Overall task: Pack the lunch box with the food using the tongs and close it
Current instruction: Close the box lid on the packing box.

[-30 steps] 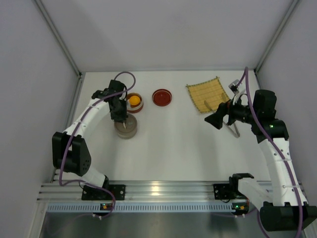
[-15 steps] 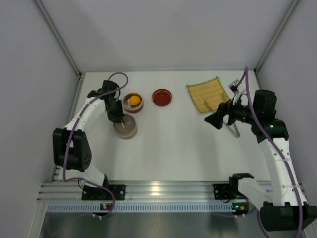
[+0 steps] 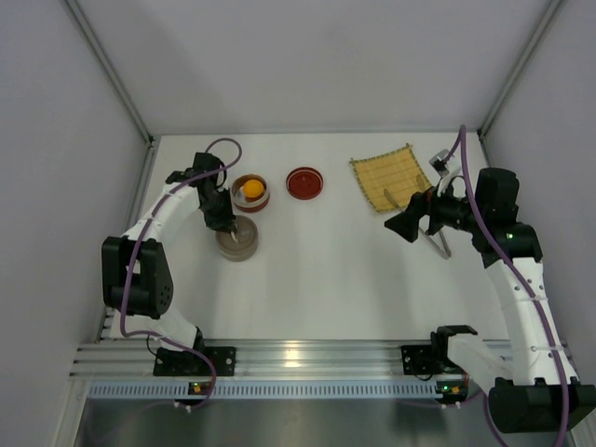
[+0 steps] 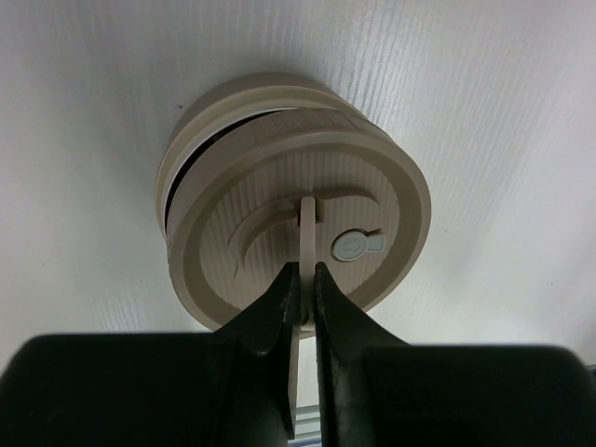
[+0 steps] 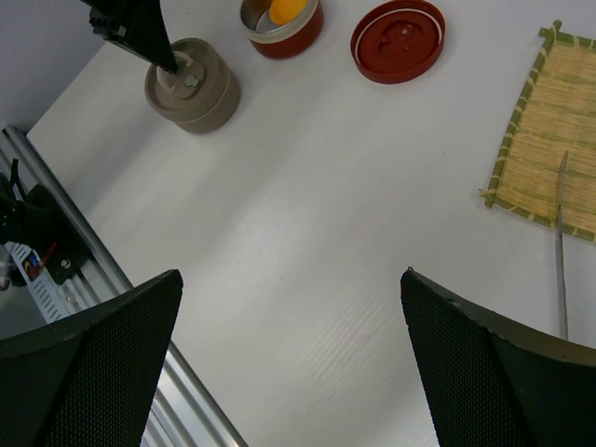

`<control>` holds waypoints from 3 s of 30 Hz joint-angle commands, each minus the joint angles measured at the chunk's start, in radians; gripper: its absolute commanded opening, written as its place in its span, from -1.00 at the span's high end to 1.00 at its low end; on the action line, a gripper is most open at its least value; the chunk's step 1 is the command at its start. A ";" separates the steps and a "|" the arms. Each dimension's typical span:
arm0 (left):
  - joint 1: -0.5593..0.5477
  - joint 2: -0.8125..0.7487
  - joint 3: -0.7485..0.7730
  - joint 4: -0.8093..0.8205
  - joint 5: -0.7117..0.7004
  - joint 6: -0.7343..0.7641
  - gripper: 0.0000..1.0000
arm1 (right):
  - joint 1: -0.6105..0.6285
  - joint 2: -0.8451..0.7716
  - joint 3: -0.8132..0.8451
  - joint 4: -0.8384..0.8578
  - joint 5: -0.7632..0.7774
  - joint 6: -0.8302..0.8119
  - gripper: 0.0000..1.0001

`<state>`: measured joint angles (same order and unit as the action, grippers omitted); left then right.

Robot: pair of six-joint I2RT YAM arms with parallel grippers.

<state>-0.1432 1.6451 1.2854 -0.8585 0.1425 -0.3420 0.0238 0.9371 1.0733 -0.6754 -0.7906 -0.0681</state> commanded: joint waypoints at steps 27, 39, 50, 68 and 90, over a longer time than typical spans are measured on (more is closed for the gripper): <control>0.042 0.004 -0.009 0.041 0.039 0.043 1.00 | -0.015 0.002 0.000 0.053 -0.018 -0.001 -0.99; 0.042 0.068 0.067 -0.030 0.042 0.147 1.00 | -0.015 0.006 0.008 0.048 -0.021 0.002 -0.99; 0.005 0.108 0.170 -0.108 -0.004 0.284 1.00 | -0.013 0.019 0.011 0.057 -0.024 0.007 -0.99; -0.009 0.176 0.161 -0.145 0.057 0.357 1.00 | -0.013 0.026 0.027 0.043 -0.024 0.005 -0.99; 0.070 0.073 0.123 -0.136 0.100 0.153 1.00 | -0.015 0.012 0.017 0.037 -0.018 -0.002 -0.99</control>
<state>-0.0792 1.7794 1.4231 -0.9878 0.2169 -0.1329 0.0238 0.9604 1.0733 -0.6762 -0.7914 -0.0666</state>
